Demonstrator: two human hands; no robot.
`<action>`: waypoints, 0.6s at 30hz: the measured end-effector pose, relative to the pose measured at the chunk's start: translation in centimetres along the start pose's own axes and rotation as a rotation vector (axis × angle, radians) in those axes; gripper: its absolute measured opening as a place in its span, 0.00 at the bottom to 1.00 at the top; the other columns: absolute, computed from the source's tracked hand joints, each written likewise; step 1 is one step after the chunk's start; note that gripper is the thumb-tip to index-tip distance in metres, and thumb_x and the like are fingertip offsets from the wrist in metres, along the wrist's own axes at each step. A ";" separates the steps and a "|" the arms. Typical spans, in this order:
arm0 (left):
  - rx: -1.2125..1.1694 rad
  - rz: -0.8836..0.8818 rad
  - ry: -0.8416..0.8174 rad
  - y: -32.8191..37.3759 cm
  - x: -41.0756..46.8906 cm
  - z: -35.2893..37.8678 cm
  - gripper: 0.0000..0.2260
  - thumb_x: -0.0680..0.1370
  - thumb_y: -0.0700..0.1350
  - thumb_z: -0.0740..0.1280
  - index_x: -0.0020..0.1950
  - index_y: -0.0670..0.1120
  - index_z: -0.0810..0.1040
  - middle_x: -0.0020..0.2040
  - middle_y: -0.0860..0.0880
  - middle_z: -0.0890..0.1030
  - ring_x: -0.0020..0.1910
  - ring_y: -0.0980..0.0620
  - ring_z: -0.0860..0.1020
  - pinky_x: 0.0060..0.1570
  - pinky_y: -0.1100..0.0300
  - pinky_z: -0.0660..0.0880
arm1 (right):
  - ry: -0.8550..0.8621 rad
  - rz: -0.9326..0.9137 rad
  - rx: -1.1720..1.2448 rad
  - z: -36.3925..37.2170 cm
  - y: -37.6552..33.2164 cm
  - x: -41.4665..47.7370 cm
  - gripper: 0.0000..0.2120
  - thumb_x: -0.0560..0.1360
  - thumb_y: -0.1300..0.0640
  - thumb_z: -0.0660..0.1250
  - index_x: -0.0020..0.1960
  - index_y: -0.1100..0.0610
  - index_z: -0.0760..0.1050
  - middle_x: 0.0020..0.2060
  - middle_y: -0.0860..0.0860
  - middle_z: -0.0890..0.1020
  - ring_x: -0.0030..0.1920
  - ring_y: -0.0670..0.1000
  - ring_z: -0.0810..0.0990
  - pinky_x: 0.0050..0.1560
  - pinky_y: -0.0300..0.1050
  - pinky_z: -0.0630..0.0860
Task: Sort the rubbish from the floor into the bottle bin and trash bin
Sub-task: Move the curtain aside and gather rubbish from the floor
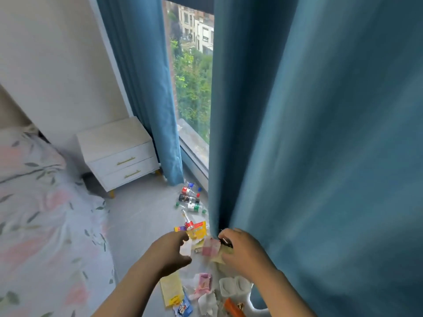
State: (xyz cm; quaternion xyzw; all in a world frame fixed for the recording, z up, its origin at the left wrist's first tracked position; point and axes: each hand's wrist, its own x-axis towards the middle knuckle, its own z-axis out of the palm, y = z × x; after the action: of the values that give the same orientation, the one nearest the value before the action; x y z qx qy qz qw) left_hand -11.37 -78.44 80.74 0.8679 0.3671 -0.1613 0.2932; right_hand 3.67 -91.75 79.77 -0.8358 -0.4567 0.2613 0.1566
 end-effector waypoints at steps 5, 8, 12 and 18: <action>-0.074 -0.110 0.037 -2.4 -0.5 -1.4 0.23 0.74 0.51 0.68 0.69 0.51 0.69 0.65 0.52 0.74 0.61 0.53 0.74 0.57 0.62 0.72 | -0.065 -0.077 0.006 0.1 -2.4 3.1 0.12 0.72 0.53 0.64 0.55 0.44 0.73 0.51 0.44 0.76 0.47 0.49 0.75 0.51 0.42 0.74; -0.111 -0.144 0.084 -3.7 -0.2 -2.7 0.23 0.74 0.51 0.68 0.68 0.52 0.69 0.65 0.52 0.74 0.61 0.53 0.74 0.57 0.62 0.71 | -0.106 -0.122 -0.013 -0.4 -3.6 4.9 0.19 0.73 0.54 0.65 0.64 0.46 0.72 0.62 0.44 0.75 0.60 0.49 0.75 0.58 0.40 0.71; -0.176 -0.191 0.117 -6.0 0.9 -4.5 0.23 0.74 0.51 0.68 0.68 0.52 0.69 0.65 0.53 0.74 0.61 0.53 0.74 0.58 0.61 0.72 | -0.111 -0.171 -0.039 -0.6 -5.6 7.8 0.18 0.73 0.55 0.65 0.62 0.47 0.73 0.62 0.44 0.76 0.61 0.49 0.74 0.59 0.41 0.72; -0.233 -0.207 0.125 -11.2 4.0 -7.9 0.24 0.74 0.51 0.68 0.68 0.52 0.69 0.64 0.53 0.74 0.60 0.53 0.74 0.58 0.61 0.72 | -0.120 -0.200 -0.075 0.8 -10.0 13.6 0.18 0.76 0.53 0.64 0.65 0.46 0.71 0.62 0.42 0.75 0.61 0.44 0.74 0.61 0.38 0.70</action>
State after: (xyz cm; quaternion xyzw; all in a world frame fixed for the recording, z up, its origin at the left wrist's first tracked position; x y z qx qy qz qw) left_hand -16.36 -65.07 80.56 0.7939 0.4882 -0.0928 0.3503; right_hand 2.47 -74.87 80.18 -0.7742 -0.5560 0.2764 0.1229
